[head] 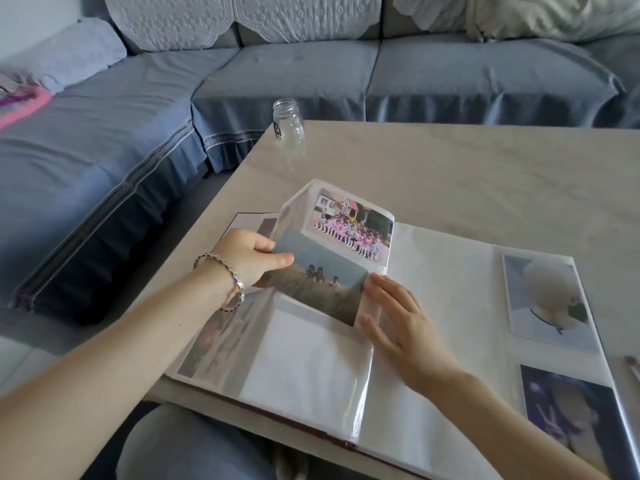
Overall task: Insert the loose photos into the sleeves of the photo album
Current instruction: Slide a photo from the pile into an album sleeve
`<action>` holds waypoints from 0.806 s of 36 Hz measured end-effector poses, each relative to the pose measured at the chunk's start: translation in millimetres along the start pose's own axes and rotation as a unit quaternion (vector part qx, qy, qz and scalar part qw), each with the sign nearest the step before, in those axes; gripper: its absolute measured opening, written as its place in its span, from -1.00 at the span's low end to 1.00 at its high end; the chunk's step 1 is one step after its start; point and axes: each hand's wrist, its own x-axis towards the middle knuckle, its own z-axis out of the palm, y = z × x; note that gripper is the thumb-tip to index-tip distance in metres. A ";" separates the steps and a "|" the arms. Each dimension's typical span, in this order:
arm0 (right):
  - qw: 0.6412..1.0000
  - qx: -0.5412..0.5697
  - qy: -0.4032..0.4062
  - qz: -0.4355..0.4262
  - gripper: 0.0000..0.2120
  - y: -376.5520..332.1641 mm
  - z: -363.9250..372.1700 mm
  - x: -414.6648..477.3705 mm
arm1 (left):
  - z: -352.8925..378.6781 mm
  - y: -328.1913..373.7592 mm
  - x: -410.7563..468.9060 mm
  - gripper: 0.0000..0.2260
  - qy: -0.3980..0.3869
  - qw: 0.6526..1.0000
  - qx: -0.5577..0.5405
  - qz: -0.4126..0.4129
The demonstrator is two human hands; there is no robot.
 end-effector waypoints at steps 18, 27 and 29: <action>0.994 -0.038 -0.085 0.064 -0.51 17.1 -27.9 39.8 | 3.8 14.6 -11.0 -0.84 0.068 0.986 0.088 0.128; 0.992 -0.060 -0.085 0.074 -0.46 16.7 -29.0 40.5 | 6.9 18.5 -20.3 -0.65 0.074 0.990 0.061 0.107; 0.992 -0.062 -0.084 0.075 -0.47 15.6 -29.7 40.4 | 6.7 18.9 -21.1 -0.65 0.072 0.991 0.056 0.099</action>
